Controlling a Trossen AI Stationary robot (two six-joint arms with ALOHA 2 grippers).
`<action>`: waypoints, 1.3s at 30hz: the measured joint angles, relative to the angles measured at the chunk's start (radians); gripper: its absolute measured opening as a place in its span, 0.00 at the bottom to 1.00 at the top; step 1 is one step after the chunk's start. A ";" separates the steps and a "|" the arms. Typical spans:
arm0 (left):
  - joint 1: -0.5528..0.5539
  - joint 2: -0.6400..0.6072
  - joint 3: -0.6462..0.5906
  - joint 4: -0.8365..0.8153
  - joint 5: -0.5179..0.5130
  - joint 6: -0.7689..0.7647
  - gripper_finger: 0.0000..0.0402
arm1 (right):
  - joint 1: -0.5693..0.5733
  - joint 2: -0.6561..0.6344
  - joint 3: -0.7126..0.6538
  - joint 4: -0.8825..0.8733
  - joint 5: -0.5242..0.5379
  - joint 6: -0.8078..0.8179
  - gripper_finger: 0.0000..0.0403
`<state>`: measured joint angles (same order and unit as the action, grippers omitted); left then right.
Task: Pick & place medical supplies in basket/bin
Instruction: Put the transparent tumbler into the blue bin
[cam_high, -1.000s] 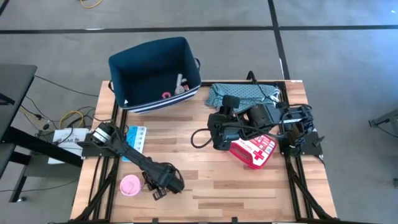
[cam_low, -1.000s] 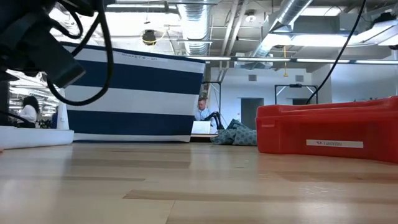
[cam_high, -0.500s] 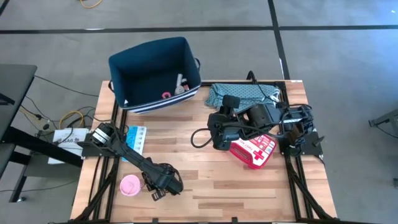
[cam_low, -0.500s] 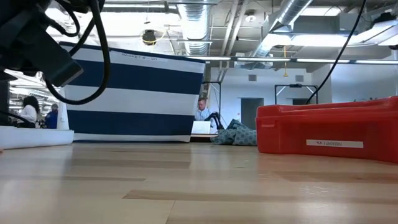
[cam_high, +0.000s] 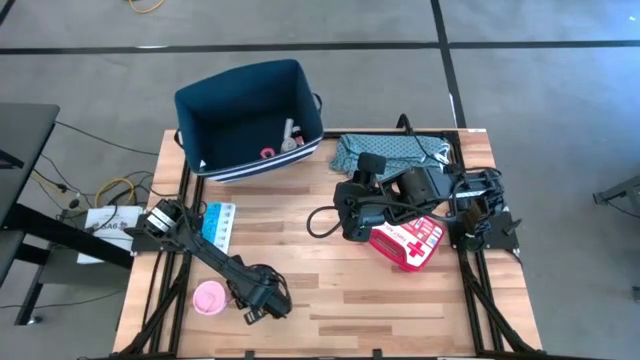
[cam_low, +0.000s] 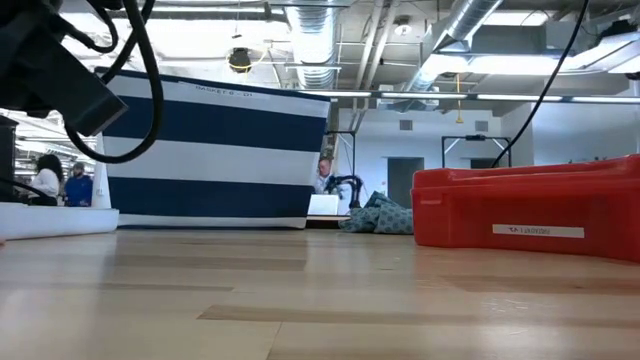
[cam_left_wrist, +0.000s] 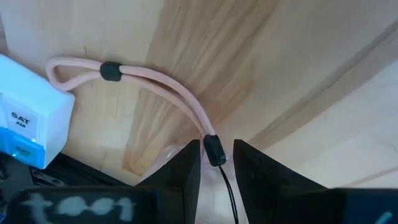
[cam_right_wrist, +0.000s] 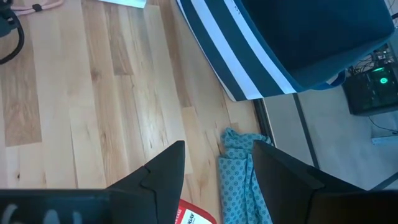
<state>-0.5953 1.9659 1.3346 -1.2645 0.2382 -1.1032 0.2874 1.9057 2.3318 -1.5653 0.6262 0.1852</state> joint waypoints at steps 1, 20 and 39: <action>0.000 0.000 0.000 0.000 0.000 -0.001 0.22 | 0.000 0.000 0.000 0.000 0.000 0.000 0.45; -0.024 -0.001 -0.080 0.025 0.010 -0.070 0.22 | 0.000 0.000 0.000 0.000 0.000 0.000 0.44; -0.023 -0.001 -0.078 0.032 0.038 0.023 0.04 | 0.000 0.000 0.000 0.001 0.000 0.000 0.44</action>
<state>-0.6182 1.9648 1.2567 -1.2324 0.2760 -1.0805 0.2871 1.9060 2.3322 -1.5646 0.6266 0.1848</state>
